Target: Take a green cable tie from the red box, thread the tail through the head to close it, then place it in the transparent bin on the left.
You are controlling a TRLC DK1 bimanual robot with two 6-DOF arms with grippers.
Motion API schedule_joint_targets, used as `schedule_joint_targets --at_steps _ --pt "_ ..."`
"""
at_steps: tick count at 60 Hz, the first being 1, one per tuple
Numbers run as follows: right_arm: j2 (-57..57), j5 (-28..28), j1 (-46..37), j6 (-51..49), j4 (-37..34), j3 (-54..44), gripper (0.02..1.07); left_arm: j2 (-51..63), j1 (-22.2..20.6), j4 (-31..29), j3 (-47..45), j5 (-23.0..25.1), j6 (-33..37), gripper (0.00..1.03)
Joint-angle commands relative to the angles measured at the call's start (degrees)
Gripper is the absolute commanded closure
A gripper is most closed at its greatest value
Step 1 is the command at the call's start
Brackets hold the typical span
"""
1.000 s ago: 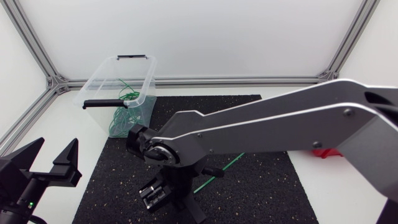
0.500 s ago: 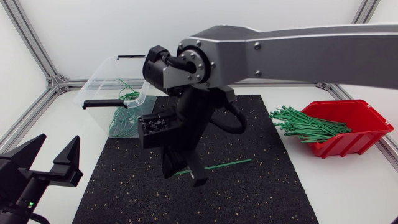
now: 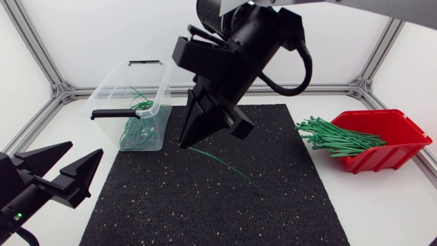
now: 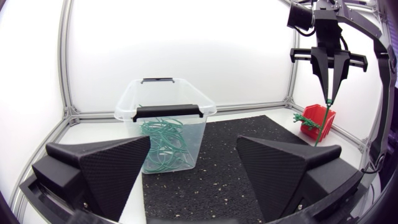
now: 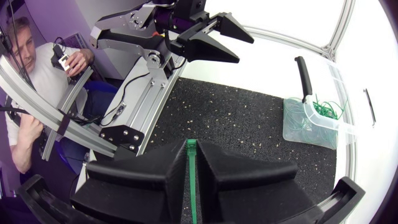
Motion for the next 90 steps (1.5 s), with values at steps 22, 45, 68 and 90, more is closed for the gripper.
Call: schedule_joint_targets --at_steps 22,45,68,90 --pt "9.2 -8.1 -5.7 -3.7 -11.1 17.0 0.93 33.3 13.1 -1.5 19.0 28.3 -0.8 0.09" --pt "12.7 -10.6 -7.1 -5.7 -13.4 21.5 0.93 31.5 5.1 0.6 18.7 31.8 23.6 0.09" --pt "13.1 -11.9 -6.6 -7.1 -14.9 21.5 0.93 43.3 -2.8 3.9 20.9 38.1 31.7 0.09" --pt "14.2 -13.3 -5.5 -9.9 -16.5 21.2 0.93 52.2 -4.3 14.3 24.4 51.5 31.7 0.12"
